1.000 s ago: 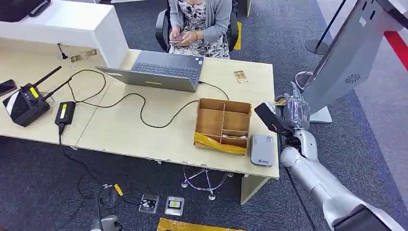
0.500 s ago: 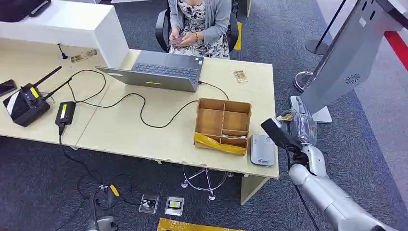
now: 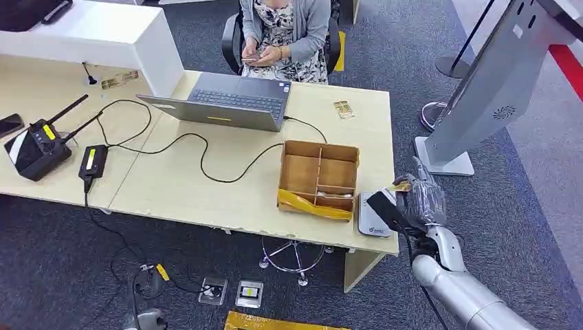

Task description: Pass the card to the sensor for recognition and then transmit it.

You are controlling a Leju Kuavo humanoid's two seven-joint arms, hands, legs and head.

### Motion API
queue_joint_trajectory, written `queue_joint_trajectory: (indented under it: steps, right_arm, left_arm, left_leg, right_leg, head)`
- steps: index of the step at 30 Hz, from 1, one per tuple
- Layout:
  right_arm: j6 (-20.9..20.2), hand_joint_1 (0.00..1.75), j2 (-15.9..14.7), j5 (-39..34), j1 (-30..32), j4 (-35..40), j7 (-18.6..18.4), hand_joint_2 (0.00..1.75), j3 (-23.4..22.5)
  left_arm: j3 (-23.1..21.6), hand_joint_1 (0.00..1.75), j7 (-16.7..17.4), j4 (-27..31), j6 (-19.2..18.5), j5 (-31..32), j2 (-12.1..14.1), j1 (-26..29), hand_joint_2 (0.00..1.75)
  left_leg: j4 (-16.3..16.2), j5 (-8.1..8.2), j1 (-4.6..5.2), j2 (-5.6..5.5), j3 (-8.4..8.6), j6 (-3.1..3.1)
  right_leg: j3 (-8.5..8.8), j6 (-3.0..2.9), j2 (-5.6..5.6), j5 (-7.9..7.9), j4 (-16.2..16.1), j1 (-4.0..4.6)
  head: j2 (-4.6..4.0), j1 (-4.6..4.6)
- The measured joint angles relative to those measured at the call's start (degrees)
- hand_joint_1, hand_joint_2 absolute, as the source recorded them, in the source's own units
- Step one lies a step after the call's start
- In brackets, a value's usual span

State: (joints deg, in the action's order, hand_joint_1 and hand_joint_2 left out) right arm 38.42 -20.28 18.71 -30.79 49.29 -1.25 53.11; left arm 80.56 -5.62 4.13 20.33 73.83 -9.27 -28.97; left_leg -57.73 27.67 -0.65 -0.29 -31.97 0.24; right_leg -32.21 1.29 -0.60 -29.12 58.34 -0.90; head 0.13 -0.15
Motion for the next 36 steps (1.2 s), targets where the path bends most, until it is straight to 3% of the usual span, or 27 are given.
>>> queue_joint_trajectory:
  steps: [16,27,36]
  right_arm:
    - [-0.09,1.75,-1.68,-3.65,5.55,2.95,-2.60,1.75,3.04]
    - [-0.79,1.75,-1.66,-4.79,5.67,2.62,-1.84,1.75,3.83]
    - [-0.50,1.75,-1.73,-5.86,6.24,2.30,-3.39,1.75,4.46]
  left_arm:
    - [0.00,0.00,0.79,-0.02,-0.77,3.78,-0.09,-0.06,0.00]
    - [0.00,0.00,0.81,-0.02,-0.79,3.87,-0.42,-0.09,0.00]
    - [0.00,0.00,0.81,-0.02,-0.61,5.25,-1.09,-0.08,0.00]
  left_leg:
    - [0.00,0.00,0.00,0.03,-0.02,0.00]
    - [0.00,0.00,0.00,0.10,0.01,0.00]
    - [0.00,0.01,0.00,0.17,0.10,0.00]
  right_leg:
    - [-0.03,0.00,0.03,0.00,0.00,0.00]
    - [-0.02,0.00,0.04,0.00,-0.01,0.00]
    - [0.02,0.00,0.15,0.00,-0.03,0.00]
  head:
    - [0.00,0.00]
    - [0.00,0.00]
    - [0.00,0.00]
